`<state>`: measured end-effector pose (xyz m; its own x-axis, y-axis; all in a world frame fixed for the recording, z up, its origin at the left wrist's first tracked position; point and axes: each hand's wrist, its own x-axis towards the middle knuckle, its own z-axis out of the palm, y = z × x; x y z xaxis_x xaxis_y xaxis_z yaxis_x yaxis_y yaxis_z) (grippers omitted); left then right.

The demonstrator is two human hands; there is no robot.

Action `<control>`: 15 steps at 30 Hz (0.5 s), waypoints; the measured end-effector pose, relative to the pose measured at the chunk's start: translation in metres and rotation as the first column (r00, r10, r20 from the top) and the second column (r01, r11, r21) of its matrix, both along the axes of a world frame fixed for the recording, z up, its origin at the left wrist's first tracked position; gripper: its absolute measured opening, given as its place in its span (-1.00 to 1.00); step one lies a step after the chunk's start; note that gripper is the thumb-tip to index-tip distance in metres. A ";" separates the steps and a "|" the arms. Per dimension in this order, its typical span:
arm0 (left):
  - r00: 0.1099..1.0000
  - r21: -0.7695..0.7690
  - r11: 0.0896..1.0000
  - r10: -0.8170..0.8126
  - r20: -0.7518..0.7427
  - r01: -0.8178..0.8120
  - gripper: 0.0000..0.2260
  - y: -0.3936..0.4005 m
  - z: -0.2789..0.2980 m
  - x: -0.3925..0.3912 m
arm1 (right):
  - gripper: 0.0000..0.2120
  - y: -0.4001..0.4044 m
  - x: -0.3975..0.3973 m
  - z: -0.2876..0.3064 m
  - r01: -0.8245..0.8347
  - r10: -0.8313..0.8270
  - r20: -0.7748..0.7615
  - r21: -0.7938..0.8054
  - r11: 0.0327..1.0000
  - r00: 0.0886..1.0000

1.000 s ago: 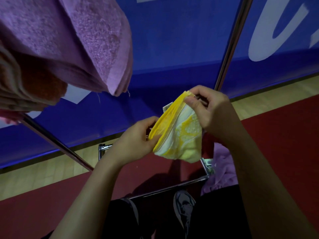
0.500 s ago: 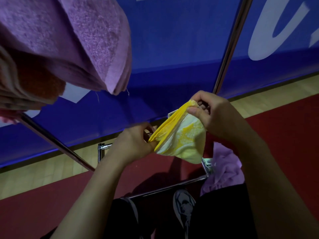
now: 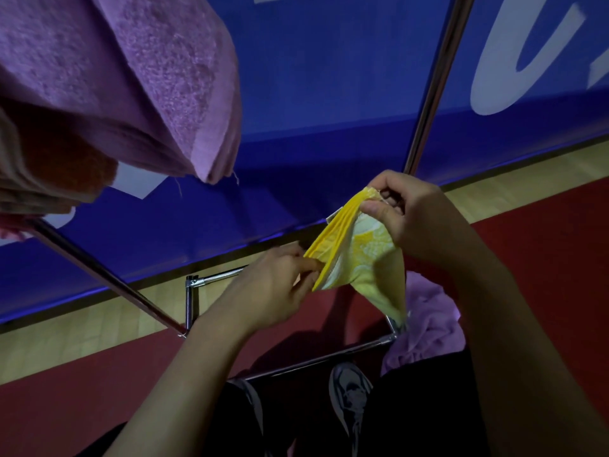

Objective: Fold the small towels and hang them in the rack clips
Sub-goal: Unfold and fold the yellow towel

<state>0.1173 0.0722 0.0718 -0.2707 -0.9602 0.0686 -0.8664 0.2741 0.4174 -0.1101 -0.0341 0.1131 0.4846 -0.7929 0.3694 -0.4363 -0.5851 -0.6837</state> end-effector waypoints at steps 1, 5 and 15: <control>1.000 0.041 0.999 -0.020 -0.011 0.021 -0.78 0.000 0.000 0.001 | -0.92 -0.001 -0.001 -0.001 0.006 -0.006 -0.004 -0.001 1.000 1.000; 0.995 0.112 0.989 -0.094 -0.016 0.095 -0.73 0.000 0.003 0.005 | -0.91 -0.003 -0.006 -0.003 0.026 -0.025 -0.026 0.017 1.000 0.999; 0.982 0.226 0.957 -0.187 -0.007 0.184 -0.70 0.002 0.013 -0.001 | -0.89 -0.004 -0.006 -0.007 0.016 -0.016 -0.090 -0.001 1.000 0.996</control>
<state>0.1167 0.0744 0.0850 -0.4447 -0.8832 -0.1487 -0.8156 0.3307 0.4748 -0.1164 -0.0381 0.1059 0.5028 -0.8008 0.3255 -0.5051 -0.5778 -0.6411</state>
